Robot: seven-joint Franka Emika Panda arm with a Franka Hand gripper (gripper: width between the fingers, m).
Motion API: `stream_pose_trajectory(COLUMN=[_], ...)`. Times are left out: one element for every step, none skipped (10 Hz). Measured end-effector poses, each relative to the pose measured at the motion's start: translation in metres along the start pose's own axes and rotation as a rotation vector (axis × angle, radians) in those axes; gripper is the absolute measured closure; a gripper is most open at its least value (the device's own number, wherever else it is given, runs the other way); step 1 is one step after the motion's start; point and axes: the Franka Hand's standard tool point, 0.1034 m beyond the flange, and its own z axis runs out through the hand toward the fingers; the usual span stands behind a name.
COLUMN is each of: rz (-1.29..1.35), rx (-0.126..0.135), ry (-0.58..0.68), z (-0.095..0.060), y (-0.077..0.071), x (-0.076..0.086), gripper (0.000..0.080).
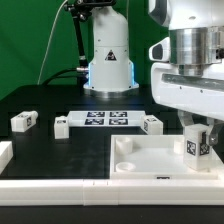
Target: Assemble one leg
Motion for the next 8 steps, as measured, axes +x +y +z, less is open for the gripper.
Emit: stream_pose_trajectory(rz=[-0.027,-0.076,-0.098,-0.195,-0.334,-0.422,-0.567,-0.678], rx=[0.0,-0.001,-0.002,-0.004,-0.004,-0.005,-0.006,-0.009], ry=[0.0,0.0,0.0,-0.001,-0.001,-0.001,-0.001,-0.003], z=[0.0003,0.0005,0.0008,0.0009,0.0009,0.0009,0.0011,0.0012], y=[0.0001,0.0002,0.0005,0.0009,0.0011,0.0012,0.0016,0.0016], x=[-0.0003,-0.0003,0.0,0.0001,0.0013,0.0013,0.002,0.0019], gripper=[0.0453,0.0317,0.0317,0.0188,0.0161,0.0161,0.0152,0.0152])
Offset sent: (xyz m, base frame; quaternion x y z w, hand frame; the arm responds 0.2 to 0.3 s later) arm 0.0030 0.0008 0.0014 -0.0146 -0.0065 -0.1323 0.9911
